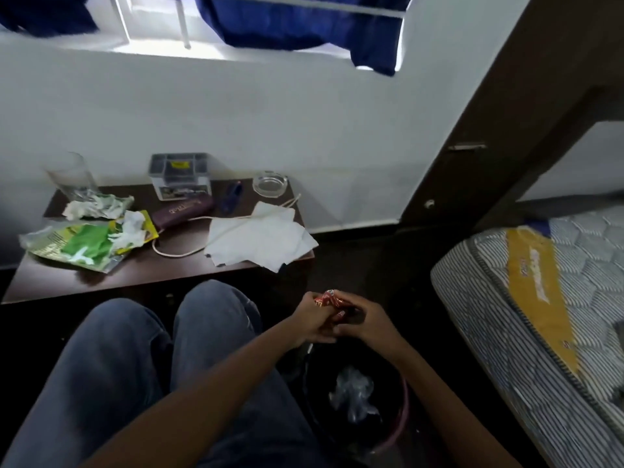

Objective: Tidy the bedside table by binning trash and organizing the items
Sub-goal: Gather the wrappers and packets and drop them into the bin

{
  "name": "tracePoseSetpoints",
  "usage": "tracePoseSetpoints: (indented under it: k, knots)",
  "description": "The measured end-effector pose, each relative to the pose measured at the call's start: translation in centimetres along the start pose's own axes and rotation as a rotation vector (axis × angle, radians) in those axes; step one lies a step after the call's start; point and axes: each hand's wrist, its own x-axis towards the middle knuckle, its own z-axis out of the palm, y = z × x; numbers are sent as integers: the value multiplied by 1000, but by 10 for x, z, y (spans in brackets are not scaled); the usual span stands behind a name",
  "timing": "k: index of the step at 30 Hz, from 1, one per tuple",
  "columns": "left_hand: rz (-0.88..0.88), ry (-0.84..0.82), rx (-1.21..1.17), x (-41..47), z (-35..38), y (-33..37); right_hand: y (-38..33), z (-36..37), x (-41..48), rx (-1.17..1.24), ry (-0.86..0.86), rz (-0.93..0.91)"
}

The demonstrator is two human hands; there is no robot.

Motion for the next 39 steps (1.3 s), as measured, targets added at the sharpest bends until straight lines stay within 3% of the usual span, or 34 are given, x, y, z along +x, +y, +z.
tracePoseSetpoints:
  k: [3,6,9,13,18,23,35,39]
  knots:
    - [-238,-234,-63,-2,9,-9,28,3,-8,-73,124,-9]
    - [-323,-346,114,-1,7,-17,57,7,-13,-29,178,102]
    - [-239,-229,318,1,8,-20,86,12,-13,-22,220,204]
    - [-200,-142,291,7,-4,-26,123,21,-13,-171,277,345]
    - [-163,-49,240,10,-14,-32,165,36,-2,-453,5,541]
    - [-172,-8,210,12,-20,-33,150,47,1,-613,-172,649]
    - [-161,-8,159,16,-15,-32,159,35,-2,-546,-97,664]
    - [-150,8,167,17,-16,-27,143,32,14,-291,75,594]
